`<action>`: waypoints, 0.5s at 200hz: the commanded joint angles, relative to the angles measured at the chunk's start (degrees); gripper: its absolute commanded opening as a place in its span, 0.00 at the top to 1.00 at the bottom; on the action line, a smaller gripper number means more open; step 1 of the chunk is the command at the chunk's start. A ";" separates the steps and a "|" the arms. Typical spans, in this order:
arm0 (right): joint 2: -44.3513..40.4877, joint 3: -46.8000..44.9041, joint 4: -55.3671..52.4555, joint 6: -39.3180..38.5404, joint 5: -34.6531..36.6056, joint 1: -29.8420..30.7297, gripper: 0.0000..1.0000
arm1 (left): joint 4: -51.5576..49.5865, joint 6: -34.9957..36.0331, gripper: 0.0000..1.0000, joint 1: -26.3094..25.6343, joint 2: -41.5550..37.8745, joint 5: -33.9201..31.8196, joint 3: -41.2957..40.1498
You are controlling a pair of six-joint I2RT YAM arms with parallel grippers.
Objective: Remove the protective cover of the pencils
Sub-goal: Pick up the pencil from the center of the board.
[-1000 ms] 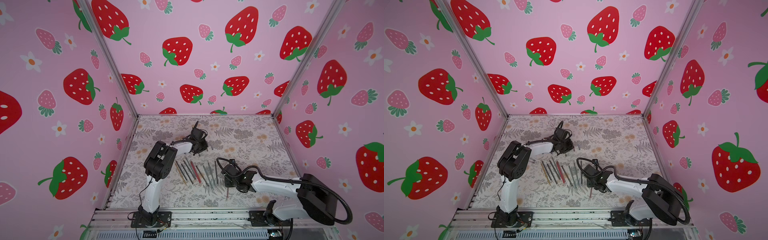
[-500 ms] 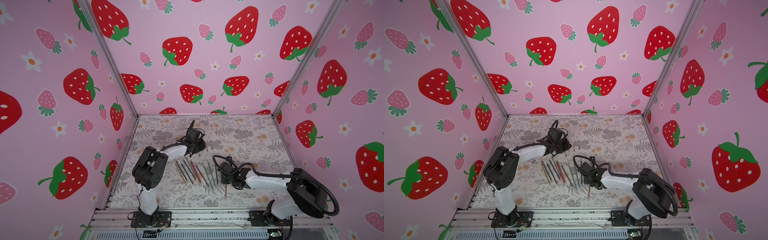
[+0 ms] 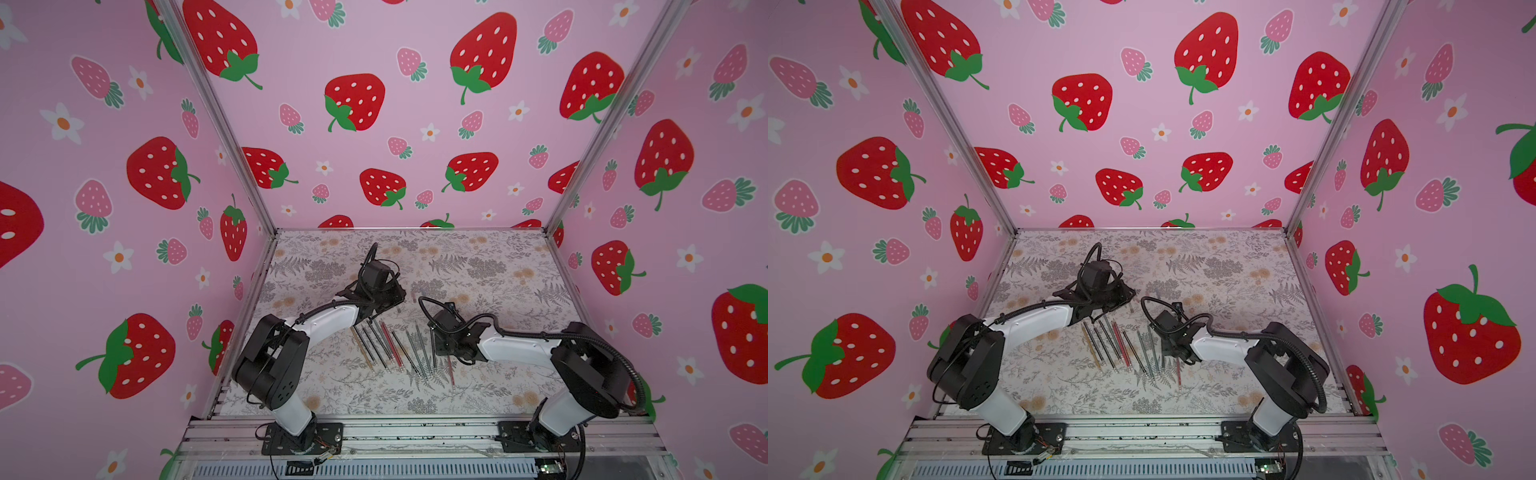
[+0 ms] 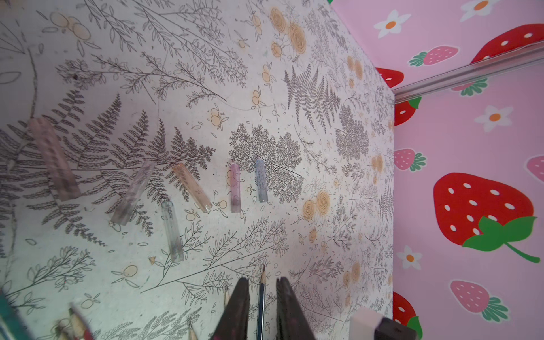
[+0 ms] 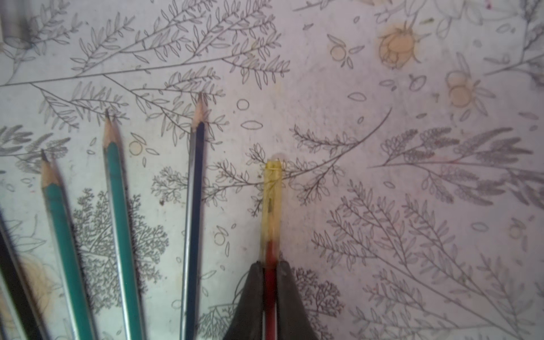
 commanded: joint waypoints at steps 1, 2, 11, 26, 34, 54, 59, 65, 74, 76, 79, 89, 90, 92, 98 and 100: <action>3.85 1.45 -3.13 -4.37 -3.31 -1.49 0.93 | 1.33 0.98 0.78 -0.15 -1.68 -0.87 -1.64; 3.98 1.54 -3.14 -4.44 -3.39 -1.57 0.93 | 1.34 1.09 0.78 -0.15 -1.73 -0.84 -1.66; 4.66 2.20 -3.14 -5.17 -3.53 -1.84 0.94 | 1.38 1.07 0.78 -0.15 -2.07 -0.64 -2.00; 5.11 3.00 -3.09 -6.20 -3.60 -2.32 0.94 | 1.65 1.11 0.78 -0.15 -2.35 -0.33 -2.40; 4.96 3.27 -3.32 -6.56 -3.43 -2.50 0.94 | 1.71 1.12 0.78 -0.11 -2.54 -0.21 -2.67; 3.81 3.72 -3.95 -7.56 -2.90 -2.75 0.88 | 1.94 1.11 0.78 -0.15 -2.68 -0.28 -2.83; 3.36 3.73 -4.18 -7.73 -2.77 -2.80 0.85 | 1.92 1.08 0.78 -0.14 -2.72 -0.21 -2.83; 2.84 3.58 -4.39 -7.81 -2.55 -2.78 0.81 | 1.96 1.11 0.78 -0.15 -2.67 -0.12 -2.83; 2.03 3.26 -4.70 -7.77 -2.24 -2.80 0.76 | 2.04 1.02 0.78 -0.15 -2.68 0.06 -2.93; 1.88 3.21 -4.80 -7.76 -2.17 -2.76 0.75 | 2.04 1.02 0.78 -0.11 -2.71 0.11 -2.92; 1.52 3.06 -4.90 -7.77 -2.09 -2.79 0.74 | 2.12 1.02 0.78 -0.17 -2.62 0.22 -2.94; 0.94 2.65 -5.38 -7.60 -2.29 -2.79 0.72 | 2.31 1.02 0.78 -0.15 -2.66 0.50 -3.09; 0.86 2.62 -5.41 -7.64 -2.35 -2.79 0.72 | 2.31 1.02 0.78 -0.15 -2.70 0.50 -3.05; 0.75 2.55 -5.61 -7.62 -2.57 -2.80 0.72 | 2.37 1.02 0.78 -0.15 -2.74 0.51 -3.08; 0.55 2.37 -5.84 -7.50 -2.88 -2.73 0.72 | 2.38 1.01 0.78 -0.14 -2.82 0.55 -3.16; 0.45 2.22 -5.80 -7.45 -2.99 -2.78 0.72 | 2.33 0.91 0.78 -0.13 -2.83 0.45 -3.13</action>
